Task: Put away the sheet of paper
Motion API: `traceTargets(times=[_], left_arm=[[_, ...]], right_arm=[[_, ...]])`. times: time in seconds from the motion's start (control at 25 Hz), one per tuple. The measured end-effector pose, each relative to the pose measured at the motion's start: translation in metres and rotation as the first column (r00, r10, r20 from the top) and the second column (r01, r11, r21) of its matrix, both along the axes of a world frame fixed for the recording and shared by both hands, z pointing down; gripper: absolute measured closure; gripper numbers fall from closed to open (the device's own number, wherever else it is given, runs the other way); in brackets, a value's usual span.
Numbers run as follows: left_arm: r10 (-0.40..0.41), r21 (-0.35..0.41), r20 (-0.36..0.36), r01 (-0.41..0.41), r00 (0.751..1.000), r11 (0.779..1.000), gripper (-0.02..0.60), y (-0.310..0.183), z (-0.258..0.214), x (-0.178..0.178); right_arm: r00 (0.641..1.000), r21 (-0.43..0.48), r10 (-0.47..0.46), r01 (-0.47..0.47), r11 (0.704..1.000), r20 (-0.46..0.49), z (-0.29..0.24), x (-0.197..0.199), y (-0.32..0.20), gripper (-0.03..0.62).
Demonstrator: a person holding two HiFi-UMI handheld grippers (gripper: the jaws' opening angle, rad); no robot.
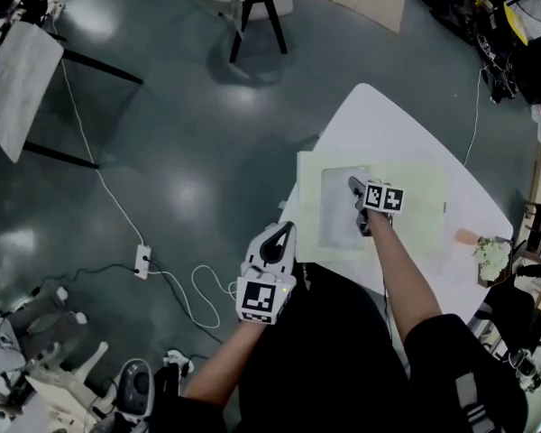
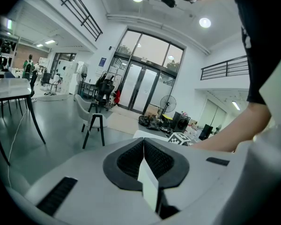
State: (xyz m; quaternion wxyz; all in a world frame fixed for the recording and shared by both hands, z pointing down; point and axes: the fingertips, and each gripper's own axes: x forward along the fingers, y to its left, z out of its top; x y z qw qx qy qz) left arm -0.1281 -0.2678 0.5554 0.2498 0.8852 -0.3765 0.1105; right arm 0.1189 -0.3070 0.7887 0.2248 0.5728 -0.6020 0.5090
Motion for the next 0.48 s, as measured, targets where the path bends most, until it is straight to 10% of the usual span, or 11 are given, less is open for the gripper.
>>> traceTargets(times=[0.32,0.48], left_arm=[[0.025,-0.002,-0.011,-0.025,1.000,1.000,0.577,-0.002,-0.001,0.013],[0.043,0.006,-0.014,-0.043,0.999,0.999,0.577,-0.001,-0.002,0.014]], right_arm=[[0.981,-0.056,0.174,-0.170,0.984,0.083,0.006,0.002,0.004,0.480],[0.990,-0.015,0.074,-0.072,0.997,0.123,0.000,-0.018,-0.001,0.468]])
